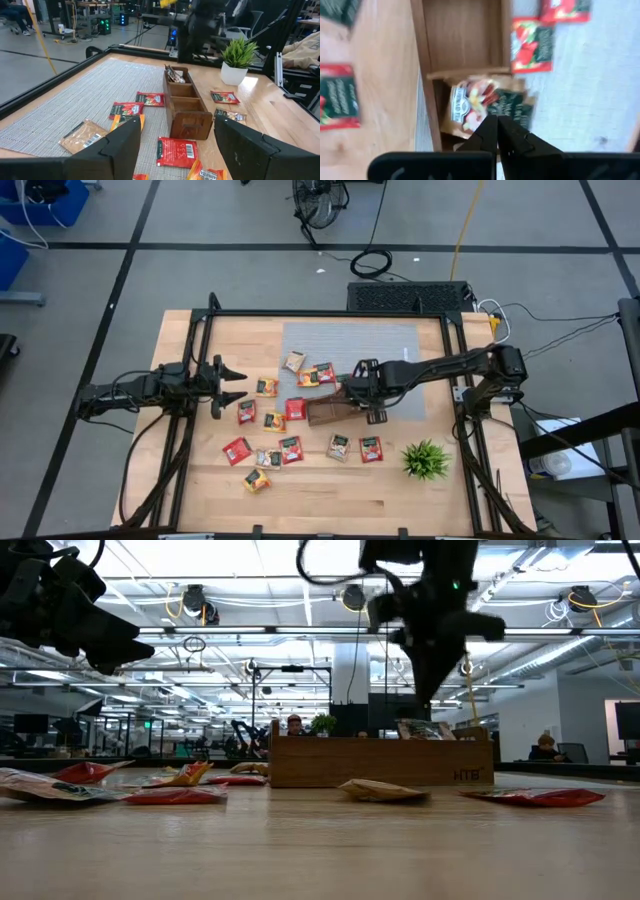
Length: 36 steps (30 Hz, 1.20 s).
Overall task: Pick & Place Tea
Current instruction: Put the brown tea bag into the right section of the wooden organizer
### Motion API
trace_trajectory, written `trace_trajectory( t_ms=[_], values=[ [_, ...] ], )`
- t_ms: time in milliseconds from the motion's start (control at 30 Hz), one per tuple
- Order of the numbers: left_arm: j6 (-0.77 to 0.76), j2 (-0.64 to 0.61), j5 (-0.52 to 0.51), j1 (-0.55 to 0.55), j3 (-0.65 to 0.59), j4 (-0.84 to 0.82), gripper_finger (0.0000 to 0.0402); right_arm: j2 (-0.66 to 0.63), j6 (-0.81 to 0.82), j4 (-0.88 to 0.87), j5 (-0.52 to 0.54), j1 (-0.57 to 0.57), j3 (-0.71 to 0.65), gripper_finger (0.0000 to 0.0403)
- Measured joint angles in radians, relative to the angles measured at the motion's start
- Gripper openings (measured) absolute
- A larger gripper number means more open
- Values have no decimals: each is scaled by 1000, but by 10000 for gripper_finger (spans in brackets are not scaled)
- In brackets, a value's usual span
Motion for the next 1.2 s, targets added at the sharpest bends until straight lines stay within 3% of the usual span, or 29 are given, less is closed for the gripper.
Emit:
trace_trajectory(
  t_ms=[400,867,1033,1200],
  values=[
    [0,0,0,0,0,0,253,1,326,-179,0,31,237,1],
    [0,0,0,0,0,0,253,1,835,-570,-30,33,377,4],
    [0,0,0,0,0,0,253,10,822,-528,-33,75,377,13],
    [0,0,0,0,0,0,253,39,799,-482,-60,137,377,64]
  ],
)
